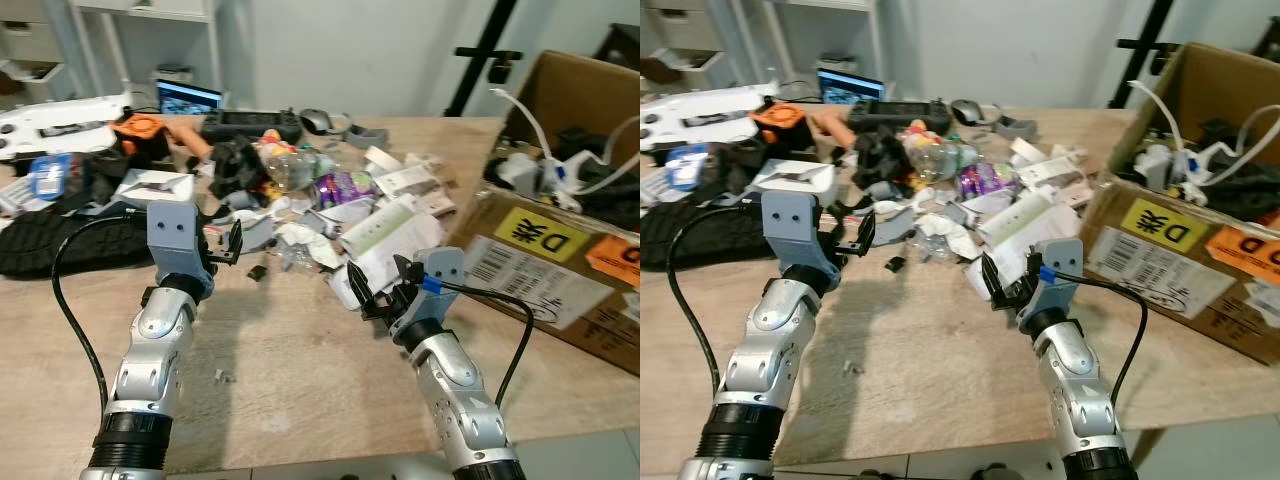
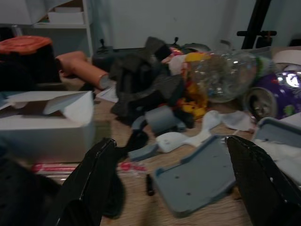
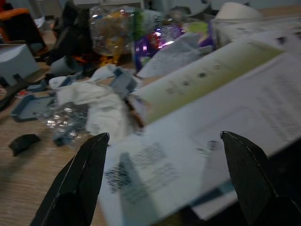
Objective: Picking trash to rubbish bin
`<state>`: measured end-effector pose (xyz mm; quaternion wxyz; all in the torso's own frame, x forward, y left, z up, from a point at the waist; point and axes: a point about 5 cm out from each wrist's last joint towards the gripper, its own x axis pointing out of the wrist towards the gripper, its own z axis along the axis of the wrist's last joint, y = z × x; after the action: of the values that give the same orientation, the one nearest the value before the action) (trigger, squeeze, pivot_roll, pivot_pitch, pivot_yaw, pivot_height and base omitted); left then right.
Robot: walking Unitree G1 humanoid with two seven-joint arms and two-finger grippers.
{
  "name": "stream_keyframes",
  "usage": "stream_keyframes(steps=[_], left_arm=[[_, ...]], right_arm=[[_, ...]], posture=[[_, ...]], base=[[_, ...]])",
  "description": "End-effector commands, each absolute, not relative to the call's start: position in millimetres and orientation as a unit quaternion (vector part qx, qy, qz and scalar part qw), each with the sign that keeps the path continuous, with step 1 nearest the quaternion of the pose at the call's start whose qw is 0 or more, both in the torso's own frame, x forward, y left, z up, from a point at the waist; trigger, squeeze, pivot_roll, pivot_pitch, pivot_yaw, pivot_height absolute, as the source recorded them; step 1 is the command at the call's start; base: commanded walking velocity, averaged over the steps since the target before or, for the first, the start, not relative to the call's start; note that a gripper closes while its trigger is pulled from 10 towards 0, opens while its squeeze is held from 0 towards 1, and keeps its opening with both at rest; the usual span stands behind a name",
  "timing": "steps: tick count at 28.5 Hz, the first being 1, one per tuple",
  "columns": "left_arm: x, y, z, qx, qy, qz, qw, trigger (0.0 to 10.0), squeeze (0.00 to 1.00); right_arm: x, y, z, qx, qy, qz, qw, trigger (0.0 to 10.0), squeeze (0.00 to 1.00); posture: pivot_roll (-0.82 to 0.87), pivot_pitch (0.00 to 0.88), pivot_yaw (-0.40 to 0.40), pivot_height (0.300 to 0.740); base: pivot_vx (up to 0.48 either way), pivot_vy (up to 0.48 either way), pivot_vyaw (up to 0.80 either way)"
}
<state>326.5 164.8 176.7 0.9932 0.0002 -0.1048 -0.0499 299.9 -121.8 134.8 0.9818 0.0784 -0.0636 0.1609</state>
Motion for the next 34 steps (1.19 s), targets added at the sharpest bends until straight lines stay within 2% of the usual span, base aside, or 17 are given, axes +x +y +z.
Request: stream_keyframes(steps=[1, 3, 6, 10, 12, 13, 14, 15, 18, 21, 22, 23, 24, 27, 31, 33, 34], left_arm=[[326, 165, 176, -0.005, -0.108, -0.05, 0.993, 10.0, 0.0], [326, 165, 176, -0.002, -0.108, -0.05, 0.993, 10.0, 0.0], [325, 166, 177, -0.005, -0.11, -0.05, 0.993, 10.0, 0.0], [326, 166, 177, 0.001, -0.113, -0.053, 0.992, 10.0, 0.0], [324, 167, 177, -0.005, -0.116, -0.048, 0.992, 10.0, 0.0], [324, 167, 177, -0.005, -0.117, -0.048, 0.992, 10.0, 0.0], [325, 167, 178, -0.004, -0.118, -0.048, 0.992, 10.0, 0.0], [325, 167, 181, 0.003, -0.132, -0.049, 0.99, 10.0, 0.0], [323, 166, 184, -0.008, -0.139, -0.052, 0.989, 10.0, 0.0], [325, 166, 185, 0.0, -0.141, -0.059, 0.988, 10.0, 0.0], [325, 166, 185, -0.002, -0.141, -0.058, 0.988, 10.0, 0.0], [325, 166, 185, -0.002, -0.141, -0.058, 0.988, 10.0, 0.0], [324, 167, 185, -0.004, -0.141, -0.057, 0.988, 10.0, 0.0], [324, 167, 185, -0.006, -0.141, -0.06, 0.988, 10.0, 0.0], [323, 167, 186, -0.007, -0.144, -0.063, 0.988, 10.0, 0.0], [322, 167, 186, -0.007, -0.147, -0.068, 0.987, 10.0, 0.0], [322, 166, 187, -0.005, -0.149, -0.071, 0.986, 10.0, 0.0]], right_arm=[[298, -120, 132, 0.082, -0.057, 0.165, 0.981, 10.0, 0.0], [299, -120, 132, 0.082, -0.056, 0.165, 0.981, 10.0, 0.0], [296, -120, 130, 0.08, -0.051, 0.161, 0.982, 10.0, 0.0], [294, -118, 129, 0.089, -0.052, 0.17, 0.98, 10.0, 0.0], [291, -116, 129, 0.112, -0.048, 0.174, 0.977, 10.0, 0.0], [290, -115, 130, 0.125, -0.05, 0.178, 0.975, 10.0, 0.62], [290, -115, 131, 0.133, -0.051, 0.18, 0.973, 10.0, 0.62], [290, -114, 132, 0.144, -0.053, 0.186, 0.971, 10.0, 1.0], [290, -114, 131, 0.138, -0.039, 0.169, 0.975, 10.0, 1.0], [291, -113, 131, 0.165, -0.028, 0.161, 0.973, 10.0, 1.0], [291, -113, 131, 0.179, -0.022, 0.155, 0.971, 10.0, 0.53], [291, -113, 131, 0.179, -0.022, 0.155, 0.971, 10.0, 0.53], [289, -113, 131, 0.196, -0.017, 0.148, 0.969, 10.0, 0.0], [290, -116, 132, 0.228, -0.01, 0.124, 0.966, 10.0, 0.0], [291, -122, 130, 0.231, -0.006, 0.095, 0.968, 10.0, 0.0], [291, -130, 128, 0.228, -0.001, 0.064, 0.972, 10.0, 0.0], [292, -134, 128, 0.229, 0.002, 0.053, 0.972, 10.0, 0.0]], posture=[[0.02, 0.159, -0.056, 0.74], [0.02, 0.176, -0.057, 0.74], [0.01, 0.156, -0.051, 0.74], [0.01, 0.198, -0.059, 0.74], [0.01, 0.184, -0.057, 0.74], [0.01, 0.183, -0.06, 0.74], [0.01, 0.183, -0.06, 0.74], [0.01, 0.2, -0.063, 0.74], [0.01, 0.183, -0.066, 0.74], [0.01, 0.211, -0.07, 0.74], [0.0, 0.22, -0.068, 0.74], [0.0, 0.22, -0.068, 0.74], [0.0, 0.193, -0.064, 0.74], [0.01, 0.201, -0.067, 0.74], [0.0, 0.217, -0.068, 0.74], [0.01, 0.195, -0.071, 0.74], [0.01, 0.217, -0.075, 0.74]], base=[[0.0, 0.0, 0.0], [0.0, 0.0, 0.0], [0.0, 0.0, 0.0], [0.0, 0.0, 0.0], [0.0, 0.0, 0.0], [0.0, 0.0, 0.0], [0.0, 0.0, 0.0], [0.0, 0.0, 0.0], [0.0, 0.0, 0.0], [0.0, 0.0, 0.0], [0.0, 0.0, 0.0], [0.0, 0.0, 0.0], [0.0, 0.0, 0.0], [0.0, 0.0, 0.0], [0.0, 0.0, 0.0], [0.0, 0.0, 0.0], [0.0, 0.0, 0.0]])
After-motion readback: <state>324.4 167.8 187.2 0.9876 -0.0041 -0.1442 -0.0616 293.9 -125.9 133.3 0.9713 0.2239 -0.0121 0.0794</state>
